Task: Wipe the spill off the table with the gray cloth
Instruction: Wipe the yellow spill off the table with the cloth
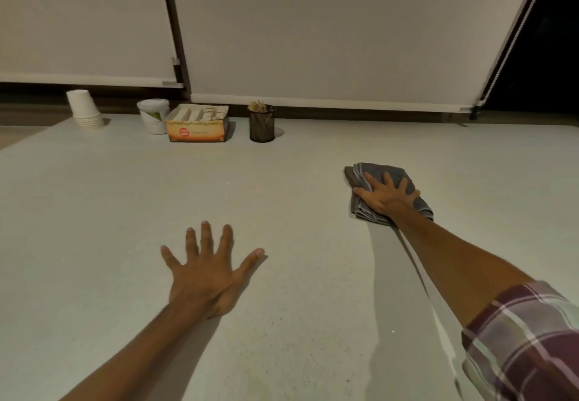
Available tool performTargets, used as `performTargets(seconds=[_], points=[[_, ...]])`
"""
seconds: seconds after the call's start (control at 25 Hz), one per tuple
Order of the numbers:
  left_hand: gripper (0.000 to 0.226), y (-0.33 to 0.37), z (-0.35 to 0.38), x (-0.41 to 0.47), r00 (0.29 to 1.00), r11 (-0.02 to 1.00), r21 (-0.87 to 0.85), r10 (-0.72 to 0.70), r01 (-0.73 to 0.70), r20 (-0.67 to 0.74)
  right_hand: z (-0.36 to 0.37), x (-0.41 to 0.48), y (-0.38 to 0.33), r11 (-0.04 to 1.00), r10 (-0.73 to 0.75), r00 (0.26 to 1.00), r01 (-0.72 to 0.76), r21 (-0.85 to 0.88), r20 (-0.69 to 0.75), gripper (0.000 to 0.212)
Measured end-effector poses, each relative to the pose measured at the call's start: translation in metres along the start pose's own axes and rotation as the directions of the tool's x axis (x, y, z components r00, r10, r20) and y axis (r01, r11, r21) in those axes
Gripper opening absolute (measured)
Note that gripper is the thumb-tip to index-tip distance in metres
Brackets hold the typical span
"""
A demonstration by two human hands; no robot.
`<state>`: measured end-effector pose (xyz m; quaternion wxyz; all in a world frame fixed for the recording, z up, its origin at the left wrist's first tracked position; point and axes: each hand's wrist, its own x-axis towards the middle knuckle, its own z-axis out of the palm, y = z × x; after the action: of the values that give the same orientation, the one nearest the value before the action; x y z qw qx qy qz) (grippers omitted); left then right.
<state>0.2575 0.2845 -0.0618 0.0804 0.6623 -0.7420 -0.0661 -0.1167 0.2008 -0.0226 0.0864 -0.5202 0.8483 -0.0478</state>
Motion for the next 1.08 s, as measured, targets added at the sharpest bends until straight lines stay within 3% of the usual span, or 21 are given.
performTargets(seconds=[0.32, 0.6, 0.8, 0.96, 1.08], points=[[0.105, -0.005, -0.001, 0.002, 0.999, 1.000, 0.006, 0.000, 0.000, 0.053, 0.039, -0.061, -0.138, 0.937, -0.348, 0.936, 0.349, -0.006, 0.051, 0.078], [0.100, -0.004, -0.006, 0.002, 1.000, 1.000, -0.002, -0.017, 0.017, 0.007, 0.058, -0.184, -0.114, 0.883, -0.466, 0.885, 0.465, 0.062, 0.010, 0.089], [0.100, -0.006, -0.008, -0.005, 1.000, 0.999, 0.033, 0.010, -0.010, -0.015, 0.049, -0.208, -0.039, 0.911, -0.410, 0.911, 0.411, 0.023, -0.036, 0.089], [0.096, -0.003, -0.009, -0.010, 0.999, 0.999, 0.030, 0.028, -0.028, -0.020, 0.035, -0.192, 0.024, 0.969, -0.246, 0.966, 0.245, -0.019, -0.075, 0.095], [0.096, -0.001, -0.005, -0.011, 0.999, 0.999, 0.007, 0.035, -0.035, -0.017, 0.029, -0.171, 0.030, 0.991, -0.133, 0.988, 0.133, -0.001, -0.076, 0.102]])
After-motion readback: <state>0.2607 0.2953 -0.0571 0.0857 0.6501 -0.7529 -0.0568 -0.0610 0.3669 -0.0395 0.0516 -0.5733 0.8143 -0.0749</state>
